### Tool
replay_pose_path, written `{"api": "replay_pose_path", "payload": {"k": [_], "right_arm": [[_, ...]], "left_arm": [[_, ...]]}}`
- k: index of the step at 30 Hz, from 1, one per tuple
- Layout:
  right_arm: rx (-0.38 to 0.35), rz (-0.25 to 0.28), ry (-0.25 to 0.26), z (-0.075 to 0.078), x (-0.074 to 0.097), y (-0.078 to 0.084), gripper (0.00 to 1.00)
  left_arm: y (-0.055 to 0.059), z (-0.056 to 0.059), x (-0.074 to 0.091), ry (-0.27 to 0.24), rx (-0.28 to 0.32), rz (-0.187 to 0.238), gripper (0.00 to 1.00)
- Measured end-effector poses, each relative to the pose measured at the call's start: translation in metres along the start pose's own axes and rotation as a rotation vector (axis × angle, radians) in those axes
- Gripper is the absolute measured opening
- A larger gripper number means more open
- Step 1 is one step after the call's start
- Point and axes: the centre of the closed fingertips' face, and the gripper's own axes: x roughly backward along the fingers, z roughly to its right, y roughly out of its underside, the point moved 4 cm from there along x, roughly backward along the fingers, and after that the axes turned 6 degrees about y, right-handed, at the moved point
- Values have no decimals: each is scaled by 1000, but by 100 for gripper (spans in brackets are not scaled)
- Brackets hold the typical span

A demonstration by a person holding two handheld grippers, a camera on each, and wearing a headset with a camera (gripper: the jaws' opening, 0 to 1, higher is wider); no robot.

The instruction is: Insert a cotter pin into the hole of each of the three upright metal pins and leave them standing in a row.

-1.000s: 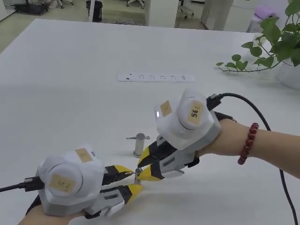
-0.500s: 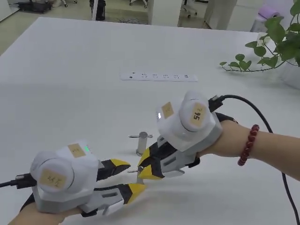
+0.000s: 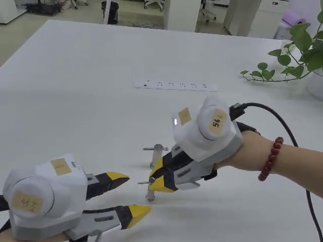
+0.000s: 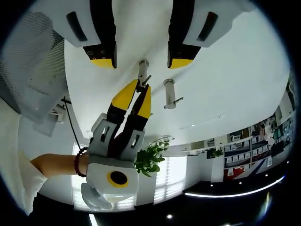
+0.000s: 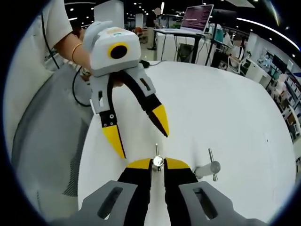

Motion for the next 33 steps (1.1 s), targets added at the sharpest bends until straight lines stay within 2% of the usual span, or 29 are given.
{"api": "replay_pose_path", "payload": {"k": [7, 15, 21, 28, 33], "right_arm": [[1, 10, 14, 10, -2, -15, 10], [-7, 25, 26, 21, -10, -33, 10], [-6, 31, 31, 30, -17, -43, 10], [-13, 16, 27, 40, -29, -47, 10], [-15, 3, 21, 47, -37, -47, 10]], "left_arm": [[-1, 1, 17, -35, 22, 16, 47], [-6, 3, 32, -70, 9, 31, 50], [-4, 4, 39, -85, 11, 40, 55], [-2, 5, 43, -89, 36, 63, 61], [0, 6, 43, -80, 46, 64, 65]]}}
